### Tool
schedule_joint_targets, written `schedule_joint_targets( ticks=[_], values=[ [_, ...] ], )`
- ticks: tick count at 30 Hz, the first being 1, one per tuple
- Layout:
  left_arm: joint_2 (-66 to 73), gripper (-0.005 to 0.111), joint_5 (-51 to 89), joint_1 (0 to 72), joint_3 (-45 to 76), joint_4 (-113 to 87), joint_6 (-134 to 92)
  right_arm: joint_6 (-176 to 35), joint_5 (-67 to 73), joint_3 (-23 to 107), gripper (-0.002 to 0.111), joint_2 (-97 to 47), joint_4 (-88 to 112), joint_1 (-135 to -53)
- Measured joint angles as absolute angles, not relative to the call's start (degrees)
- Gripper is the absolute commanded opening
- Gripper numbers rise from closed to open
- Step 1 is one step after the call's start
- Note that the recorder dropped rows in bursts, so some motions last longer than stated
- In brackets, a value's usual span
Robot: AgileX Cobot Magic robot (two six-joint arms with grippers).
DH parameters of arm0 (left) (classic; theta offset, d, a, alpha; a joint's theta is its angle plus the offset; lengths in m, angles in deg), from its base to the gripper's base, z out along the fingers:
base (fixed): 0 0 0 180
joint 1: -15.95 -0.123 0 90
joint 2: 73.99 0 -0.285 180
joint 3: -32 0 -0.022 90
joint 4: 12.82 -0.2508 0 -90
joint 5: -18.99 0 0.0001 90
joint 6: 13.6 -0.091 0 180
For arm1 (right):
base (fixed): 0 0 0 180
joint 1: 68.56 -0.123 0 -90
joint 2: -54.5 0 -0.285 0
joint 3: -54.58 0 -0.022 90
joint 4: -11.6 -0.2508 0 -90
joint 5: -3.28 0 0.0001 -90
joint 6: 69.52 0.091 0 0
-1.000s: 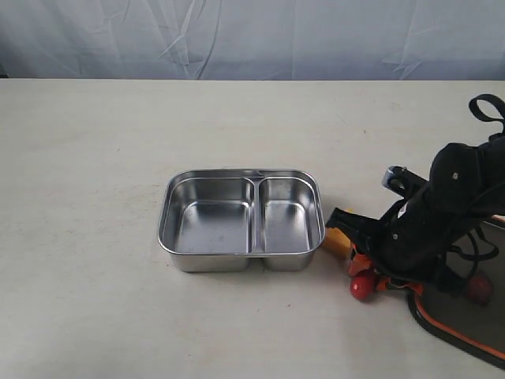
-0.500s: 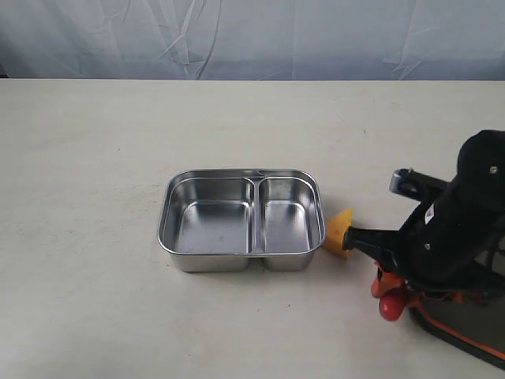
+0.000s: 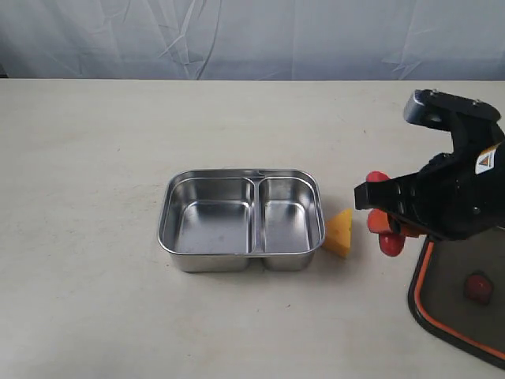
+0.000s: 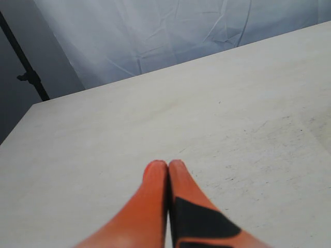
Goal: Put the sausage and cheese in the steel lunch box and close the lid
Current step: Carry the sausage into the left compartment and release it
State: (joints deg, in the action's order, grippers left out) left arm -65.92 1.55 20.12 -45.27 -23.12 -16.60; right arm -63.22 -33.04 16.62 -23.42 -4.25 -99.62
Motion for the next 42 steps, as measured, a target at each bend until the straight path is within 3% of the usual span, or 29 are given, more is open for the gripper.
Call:
schedule_joint_targets(
  ticks=[6, 13, 20, 28, 42],
  values=[
    [-65.92, 0.000, 1.55, 20.12, -45.27, -23.12, -16.60, -73.62, -34.90, 23.67, 0.000, -29.36, -10.62, -99.94],
    [-65.92, 0.000, 1.55, 20.12, -45.27, -23.12, -16.60, -79.39, -33.34, 40.76, 0.000, -48.77, -15.89, -111.69],
    [-65.92, 0.000, 1.55, 20.12, -45.27, -23.12, -16.60, -79.39, -34.74, 53.84, 0.001, -64.93, -14.81, -116.08],
    [-65.92, 0.000, 1.55, 20.12, -45.27, -23.12, -16.60, -79.28, -36.47, 54.21, 0.054, -67.01, -9.58, -116.45],
    [-65.92, 0.000, 1.55, 20.12, -45.27, -23.12, -16.60, -72.48, -48.98, 54.55, 0.055, -59.21, -3.86, -116.58]
  ],
)
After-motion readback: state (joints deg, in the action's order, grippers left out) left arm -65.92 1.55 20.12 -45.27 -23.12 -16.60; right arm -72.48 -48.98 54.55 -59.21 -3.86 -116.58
